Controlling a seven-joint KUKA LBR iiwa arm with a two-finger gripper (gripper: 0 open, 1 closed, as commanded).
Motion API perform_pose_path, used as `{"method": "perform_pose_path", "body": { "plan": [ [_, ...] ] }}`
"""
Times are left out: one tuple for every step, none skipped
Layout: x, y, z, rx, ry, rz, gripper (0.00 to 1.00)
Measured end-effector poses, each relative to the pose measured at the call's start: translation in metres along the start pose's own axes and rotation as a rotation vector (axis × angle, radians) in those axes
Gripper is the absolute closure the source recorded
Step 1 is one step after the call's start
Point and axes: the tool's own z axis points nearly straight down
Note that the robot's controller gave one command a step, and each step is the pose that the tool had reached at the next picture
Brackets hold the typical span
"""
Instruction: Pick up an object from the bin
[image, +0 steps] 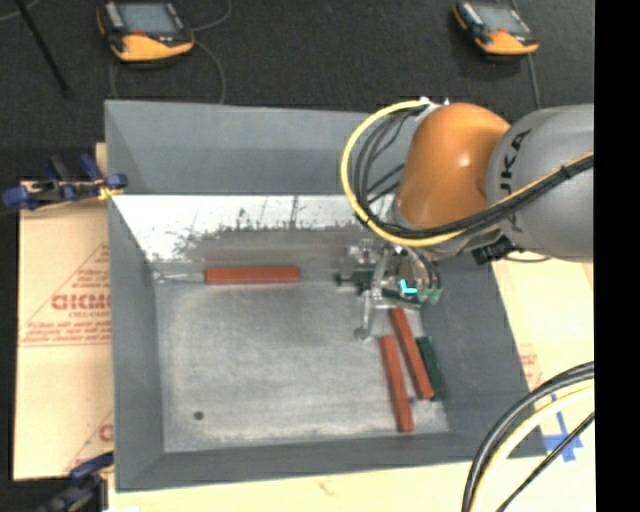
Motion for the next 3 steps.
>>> {"method": "perform_pose_path", "body": {
  "plan": [
    [0.026, -0.066, 0.078, 0.003, 0.0, -0.404, 0.0],
    [0.058, -0.103, 0.096, 0.004, -0.005, -1.08, 0.0],
    [0.025, -0.097, 0.1, -0.004, -0.01, -1.407, 0.0]
  ]
}}
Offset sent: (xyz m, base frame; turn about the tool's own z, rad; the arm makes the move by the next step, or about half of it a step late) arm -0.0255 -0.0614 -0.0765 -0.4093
